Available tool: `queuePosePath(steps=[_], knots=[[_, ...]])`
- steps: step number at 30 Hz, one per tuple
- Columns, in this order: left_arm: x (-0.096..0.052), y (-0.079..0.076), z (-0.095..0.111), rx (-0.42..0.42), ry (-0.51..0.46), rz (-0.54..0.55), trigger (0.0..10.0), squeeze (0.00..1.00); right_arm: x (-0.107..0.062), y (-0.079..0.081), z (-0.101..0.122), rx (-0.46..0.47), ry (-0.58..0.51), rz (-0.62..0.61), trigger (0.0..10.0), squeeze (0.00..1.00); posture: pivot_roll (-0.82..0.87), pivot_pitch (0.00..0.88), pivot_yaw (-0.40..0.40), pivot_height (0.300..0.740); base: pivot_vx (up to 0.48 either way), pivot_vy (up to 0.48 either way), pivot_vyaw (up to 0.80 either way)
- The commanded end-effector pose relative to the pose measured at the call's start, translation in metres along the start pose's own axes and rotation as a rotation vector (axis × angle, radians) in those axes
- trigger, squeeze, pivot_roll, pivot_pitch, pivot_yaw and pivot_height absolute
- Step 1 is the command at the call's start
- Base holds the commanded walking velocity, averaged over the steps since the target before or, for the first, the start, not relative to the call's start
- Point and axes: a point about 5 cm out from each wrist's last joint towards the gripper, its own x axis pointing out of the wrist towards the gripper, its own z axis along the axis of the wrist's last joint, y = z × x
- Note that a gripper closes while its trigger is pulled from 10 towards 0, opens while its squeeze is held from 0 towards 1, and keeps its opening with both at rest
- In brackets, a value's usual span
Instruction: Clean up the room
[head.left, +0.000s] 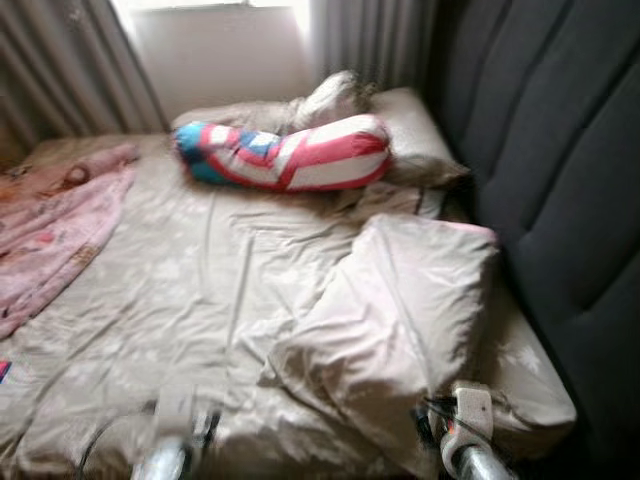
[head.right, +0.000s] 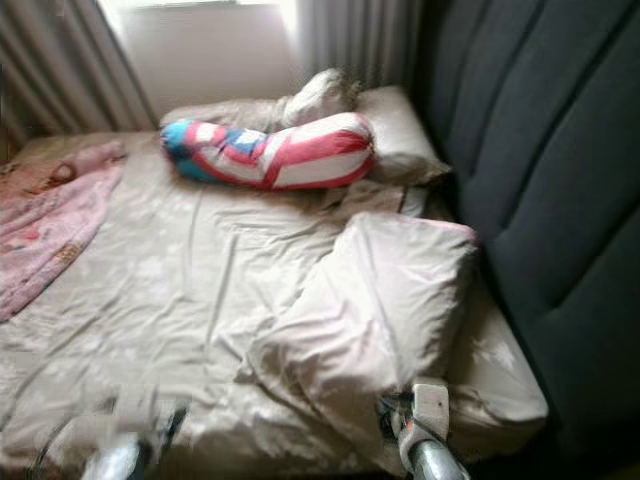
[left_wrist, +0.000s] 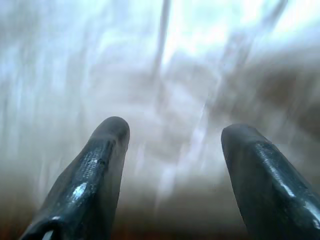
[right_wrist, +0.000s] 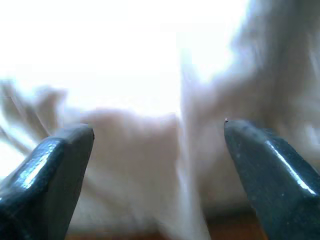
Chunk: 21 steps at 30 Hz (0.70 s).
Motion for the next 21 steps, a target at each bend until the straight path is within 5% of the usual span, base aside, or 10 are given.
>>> queuePosePath(steps=[1,6,14,21], knots=[[0.002,0.0,0.011,0.046,-0.061,-0.028,10.0,0.0,0.007,0.003,0.026,-0.035,-0.125,0.019,10.0,0.0,-0.09,0.0,0.02,0.74,0.0,0.0,0.0],[-0.007,-0.005,0.016,-0.022,-0.204,-0.051,10.0,0.0,-0.001,0.001,0.029,-0.086,-0.226,0.025,10.0,0.0,-0.1,0.0,0.01,0.74,0.0,0.0,0.0],[-0.027,-0.003,-0.001,-0.034,-0.244,-0.042,10.0,0.0,-0.016,-0.021,0.021,-0.061,-0.276,-0.07,10.0,0.0,-0.09,0.0,-0.013,0.74,0.0,0.0,0.0],[-0.023,-0.004,0.007,-0.023,-0.257,-0.054,10.0,0.0,-0.016,-0.017,0.024,-0.076,-0.283,-0.026,10.0,0.0,-0.07,0.0,-0.014,0.74,0.0,0.0,0.0]])
